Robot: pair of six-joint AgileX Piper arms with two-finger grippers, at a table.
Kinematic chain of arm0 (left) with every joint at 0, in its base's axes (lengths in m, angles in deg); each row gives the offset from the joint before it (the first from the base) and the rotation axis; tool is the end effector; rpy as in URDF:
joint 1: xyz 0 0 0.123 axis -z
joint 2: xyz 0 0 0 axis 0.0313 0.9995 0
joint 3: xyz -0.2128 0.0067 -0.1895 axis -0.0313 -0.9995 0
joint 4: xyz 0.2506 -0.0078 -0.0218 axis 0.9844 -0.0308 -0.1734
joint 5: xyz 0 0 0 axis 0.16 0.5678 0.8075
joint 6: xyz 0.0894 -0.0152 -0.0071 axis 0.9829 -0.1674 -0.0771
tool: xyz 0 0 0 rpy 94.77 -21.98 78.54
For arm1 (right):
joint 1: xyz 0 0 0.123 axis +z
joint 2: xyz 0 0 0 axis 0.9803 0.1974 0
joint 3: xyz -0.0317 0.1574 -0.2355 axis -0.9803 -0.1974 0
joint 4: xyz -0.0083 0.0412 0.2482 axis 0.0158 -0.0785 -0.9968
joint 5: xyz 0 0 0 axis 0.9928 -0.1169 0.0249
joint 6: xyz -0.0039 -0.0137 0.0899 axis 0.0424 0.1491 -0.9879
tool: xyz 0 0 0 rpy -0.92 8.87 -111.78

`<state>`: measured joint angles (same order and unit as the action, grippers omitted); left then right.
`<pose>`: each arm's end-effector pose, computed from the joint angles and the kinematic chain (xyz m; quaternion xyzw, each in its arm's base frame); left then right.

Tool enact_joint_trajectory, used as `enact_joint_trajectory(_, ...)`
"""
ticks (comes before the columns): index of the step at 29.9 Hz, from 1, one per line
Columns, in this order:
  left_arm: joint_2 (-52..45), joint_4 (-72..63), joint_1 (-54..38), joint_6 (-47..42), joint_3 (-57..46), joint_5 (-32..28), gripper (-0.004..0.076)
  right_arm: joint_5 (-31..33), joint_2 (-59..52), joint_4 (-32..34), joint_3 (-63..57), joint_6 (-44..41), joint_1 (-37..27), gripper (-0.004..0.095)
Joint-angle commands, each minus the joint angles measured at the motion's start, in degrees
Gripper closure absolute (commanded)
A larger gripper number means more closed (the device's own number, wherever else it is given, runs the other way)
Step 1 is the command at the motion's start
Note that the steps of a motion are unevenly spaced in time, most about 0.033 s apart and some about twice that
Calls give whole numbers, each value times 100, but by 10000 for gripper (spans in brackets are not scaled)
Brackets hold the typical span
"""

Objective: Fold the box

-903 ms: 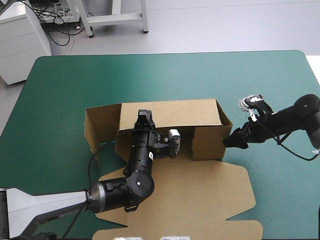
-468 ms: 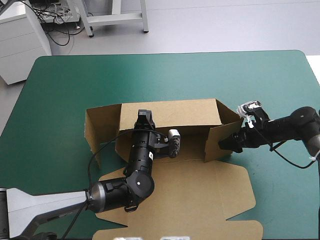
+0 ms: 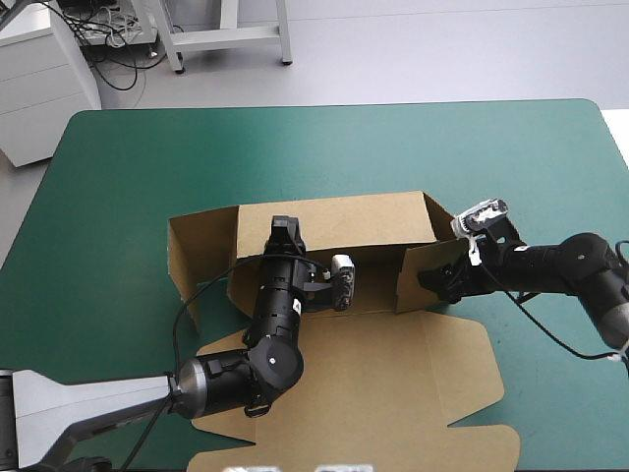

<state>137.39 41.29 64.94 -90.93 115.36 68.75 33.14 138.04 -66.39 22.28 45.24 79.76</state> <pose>0.1886 -0.2418 0.2750 0.5655 0.5251 0.4153 0.4817 0.2454 0.0540 0.2718 -0.2693 0.8813 0.2119 0.3253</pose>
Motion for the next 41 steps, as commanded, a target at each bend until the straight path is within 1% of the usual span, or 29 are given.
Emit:
enact_joint_trajectory(1,-196,640,31,-46,137,137,756,-546,-402,-295,-54,-77,223,197)
enact_joint_trajectory(5,-196,640,31,-46,137,137,756,-928,-464,-297,-192,-182,504,197)
enact_joint_trajectory(11,-196,640,31,-46,137,137,756,-1750,-464,-375,-398,-327,977,198)
enact_joint_trajectory(16,-196,640,31,-46,137,126,756,-2228,-464,-489,-398,-354,1282,200)
enact_joint_trajectory(17,-196,640,31,-46,137,116,756,-2289,-464,-488,-398,-382,1344,216)
enact_joint_trajectory(19,-196,640,31,-165,137,116,756,-2405,-464,-488,-398,-418,1455,283)
enact_joint_trajectory(22,-196,640,31,-178,137,116,756,-2619,-464,-488,-398,-449,1637,474)
enact_joint_trajectory(25,-196,640,31,-178,137,116,756,-2692,-464,-473,-398,-449,1740,768)
enact_joint_trajectory(26,-196,640,31,-178,137,116,756,-2692,-464,-473,-398,-449,1748,883)
enact_joint_trajectory(27,-196,640,31,-178,137,116,756,-2692,-464,-473,-398,-449,1748,924)
enact_joint_trajectory(38,-196,640,31,-178,137,116,755,-2962,-431,-496,-398,-437,1748,928)
enact_joint_trajectory(41,-196,640,31,-178,137,41,715,-3063,-431,-496,-398,-437,1748,927)
